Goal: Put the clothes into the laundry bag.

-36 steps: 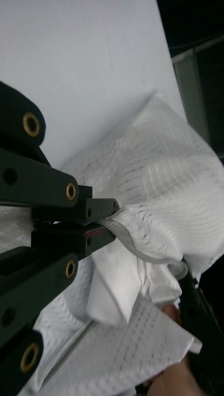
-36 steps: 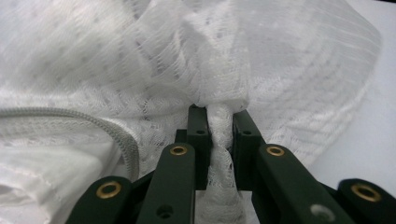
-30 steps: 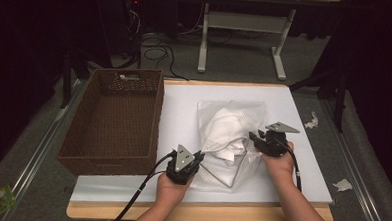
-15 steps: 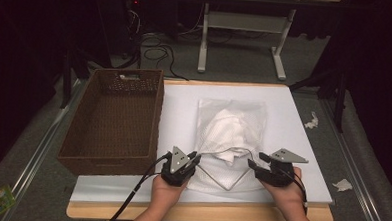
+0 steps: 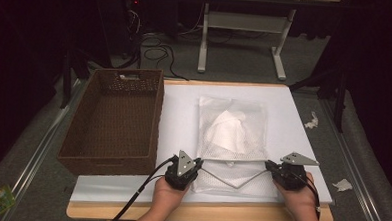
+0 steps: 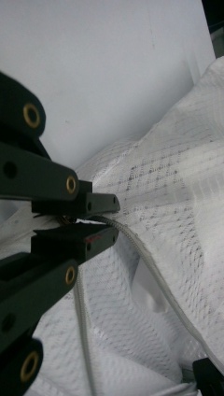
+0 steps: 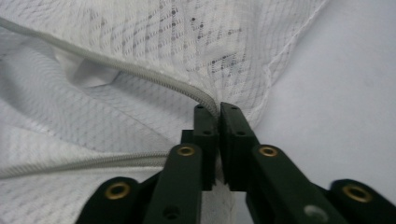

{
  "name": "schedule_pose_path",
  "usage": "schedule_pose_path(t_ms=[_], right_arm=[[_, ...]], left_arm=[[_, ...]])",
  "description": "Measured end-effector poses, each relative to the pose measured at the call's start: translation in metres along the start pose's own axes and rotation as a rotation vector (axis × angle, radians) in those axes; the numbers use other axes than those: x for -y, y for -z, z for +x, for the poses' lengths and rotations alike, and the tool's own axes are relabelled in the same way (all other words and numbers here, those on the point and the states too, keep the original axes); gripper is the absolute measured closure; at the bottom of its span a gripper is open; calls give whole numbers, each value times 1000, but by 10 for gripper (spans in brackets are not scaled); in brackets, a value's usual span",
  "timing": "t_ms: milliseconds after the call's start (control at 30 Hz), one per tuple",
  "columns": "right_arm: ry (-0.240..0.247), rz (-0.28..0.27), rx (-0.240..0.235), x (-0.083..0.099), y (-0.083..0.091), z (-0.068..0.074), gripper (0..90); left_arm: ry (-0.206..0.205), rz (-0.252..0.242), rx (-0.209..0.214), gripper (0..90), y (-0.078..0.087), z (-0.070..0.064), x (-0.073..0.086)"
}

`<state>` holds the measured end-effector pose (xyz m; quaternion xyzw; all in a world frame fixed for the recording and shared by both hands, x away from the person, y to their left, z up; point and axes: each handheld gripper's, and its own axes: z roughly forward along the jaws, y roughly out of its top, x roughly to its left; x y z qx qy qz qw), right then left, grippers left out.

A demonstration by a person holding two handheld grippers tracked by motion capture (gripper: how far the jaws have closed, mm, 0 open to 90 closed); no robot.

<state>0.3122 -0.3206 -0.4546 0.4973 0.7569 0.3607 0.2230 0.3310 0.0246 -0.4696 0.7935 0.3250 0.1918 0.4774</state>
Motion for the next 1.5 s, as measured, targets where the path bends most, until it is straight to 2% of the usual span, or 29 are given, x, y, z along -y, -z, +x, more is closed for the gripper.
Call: schedule_pose_path(t_ms=[133, 200, 233, 300, 400, 433, 467, 567, 733, 867, 967, 1167, 1500], right_arm=[[5, -71, -55, -4, 6, 5, 589], [10, -130, -122, -8, 11, 9, 422], [14, -151, -127, -10, 13, 10, 334], [23, -206, -136, -13, 16, 13, 224], [16, -254, -112, -15, 22, 14, 126], [18, -263, -83, -16, 24, 14, 120], [19, -265, -71, -16, 25, 12, 100], [-2, -285, -56, -13, 31, 4, 20], [-36, -284, -26, -4, 43, -13, 3], [-47, -305, 3, 4, 54, -21, 3], [-47, -311, 1, 5, 56, -22, 3], [-43, -298, -6, 5, 51, -21, 3], [-62, -297, -1, 5, 50, -24, 3]], left_arm=[[-17, -67, -16, 606, 13, -2, -5], [-25, -97, -19, 485, 20, -3, -7], [-22, -105, -17, 433, 23, -3, -7], [-12, -120, -1, 347, 29, -2, -7], [-9, -137, 5, 199, 39, 1, -6], [-16, -132, 5, 132, 41, 1, -5], [-24, -119, -5, 105, 45, 2, -4], [-4, -118, 11, 10, 57, 5, -1], [20, -154, -5, 0, 83, 9, 2], [25, -152, -21, 0, 94, 12, 8], [47, -143, -15, 0, 92, 15, 9], [12, -130, -9, 0, 88, 12, 9], [23, -122, -22, 0, 88, 17, 10]])
